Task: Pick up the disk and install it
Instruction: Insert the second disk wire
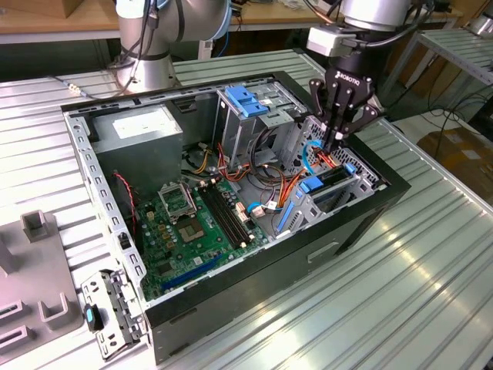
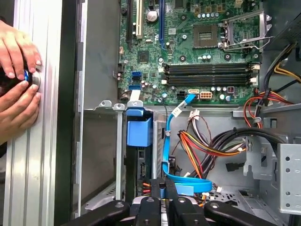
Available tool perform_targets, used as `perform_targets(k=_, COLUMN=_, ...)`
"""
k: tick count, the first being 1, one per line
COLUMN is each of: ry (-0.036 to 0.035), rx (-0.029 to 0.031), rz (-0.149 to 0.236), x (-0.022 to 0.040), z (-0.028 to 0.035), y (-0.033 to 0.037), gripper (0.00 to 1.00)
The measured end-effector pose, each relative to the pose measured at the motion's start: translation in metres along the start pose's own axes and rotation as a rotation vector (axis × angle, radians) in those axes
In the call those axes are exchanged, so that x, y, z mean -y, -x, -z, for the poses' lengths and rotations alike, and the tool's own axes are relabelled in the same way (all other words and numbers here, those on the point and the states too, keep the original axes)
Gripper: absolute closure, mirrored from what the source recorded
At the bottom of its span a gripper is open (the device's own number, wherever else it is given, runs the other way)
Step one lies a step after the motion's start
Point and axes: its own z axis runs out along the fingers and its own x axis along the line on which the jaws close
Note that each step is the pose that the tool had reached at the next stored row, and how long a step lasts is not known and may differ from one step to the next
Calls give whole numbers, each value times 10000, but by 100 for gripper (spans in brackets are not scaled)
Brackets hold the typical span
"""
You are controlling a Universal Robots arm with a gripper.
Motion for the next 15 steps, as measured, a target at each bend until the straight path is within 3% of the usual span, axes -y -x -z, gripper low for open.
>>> perform_targets(k=12, ry=-10, rx=17, rz=35, x=-5, z=-9, y=-22, gripper=84)
perform_targets(k=13, ry=-25, rx=140, rz=40, x=-13, z=-18, y=-46, gripper=84)
perform_targets(k=15, ry=-41, rx=291, rz=45, x=-22, z=-30, y=-82, gripper=84)
